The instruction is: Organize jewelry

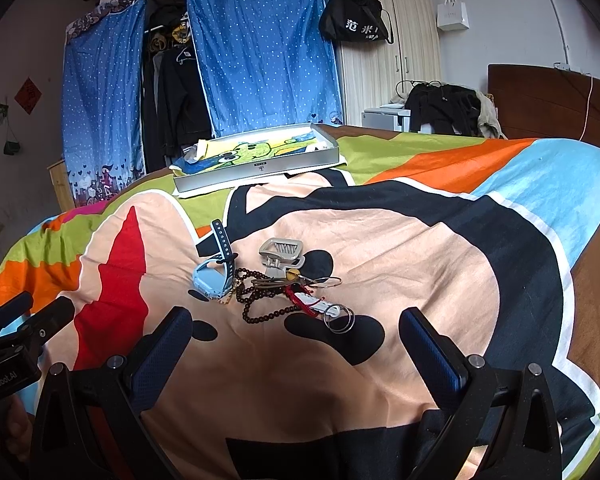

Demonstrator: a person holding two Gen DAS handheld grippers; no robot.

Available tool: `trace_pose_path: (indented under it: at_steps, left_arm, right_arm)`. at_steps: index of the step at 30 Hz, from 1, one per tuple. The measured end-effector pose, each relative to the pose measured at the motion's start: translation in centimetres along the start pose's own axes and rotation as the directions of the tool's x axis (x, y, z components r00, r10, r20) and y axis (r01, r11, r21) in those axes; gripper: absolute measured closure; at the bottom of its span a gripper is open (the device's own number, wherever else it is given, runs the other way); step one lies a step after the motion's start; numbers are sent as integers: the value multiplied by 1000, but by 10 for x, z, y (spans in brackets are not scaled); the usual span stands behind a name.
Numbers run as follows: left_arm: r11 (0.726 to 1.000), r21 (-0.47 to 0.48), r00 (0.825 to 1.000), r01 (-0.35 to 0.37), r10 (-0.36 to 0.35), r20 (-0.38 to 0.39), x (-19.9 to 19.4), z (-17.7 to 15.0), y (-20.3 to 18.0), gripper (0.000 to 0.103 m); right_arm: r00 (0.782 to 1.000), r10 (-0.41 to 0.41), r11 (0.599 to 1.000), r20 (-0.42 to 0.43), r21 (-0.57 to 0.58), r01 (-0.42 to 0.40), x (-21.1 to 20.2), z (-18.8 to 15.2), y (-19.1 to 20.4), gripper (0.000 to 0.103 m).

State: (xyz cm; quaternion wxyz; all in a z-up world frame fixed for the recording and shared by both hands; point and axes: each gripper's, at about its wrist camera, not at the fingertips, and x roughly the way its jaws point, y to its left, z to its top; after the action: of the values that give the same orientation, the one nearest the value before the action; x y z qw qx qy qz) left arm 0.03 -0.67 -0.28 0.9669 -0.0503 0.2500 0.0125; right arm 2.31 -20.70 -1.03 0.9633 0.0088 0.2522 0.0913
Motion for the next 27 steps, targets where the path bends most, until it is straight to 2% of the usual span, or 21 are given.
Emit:
trace_pose_path:
  at_steps: [23, 27]
  left_arm:
    - [1000, 3, 1000, -3, 3, -4, 0, -1, -1, 2]
    - [1000, 17, 999, -6, 6, -31, 6, -4, 2, 2]
  right_arm:
    - [1000, 3, 1000, -14, 13, -3, 1, -4, -2, 0]
    - [1000, -27, 1000, -14, 7, 27, 2, -5, -5, 0]
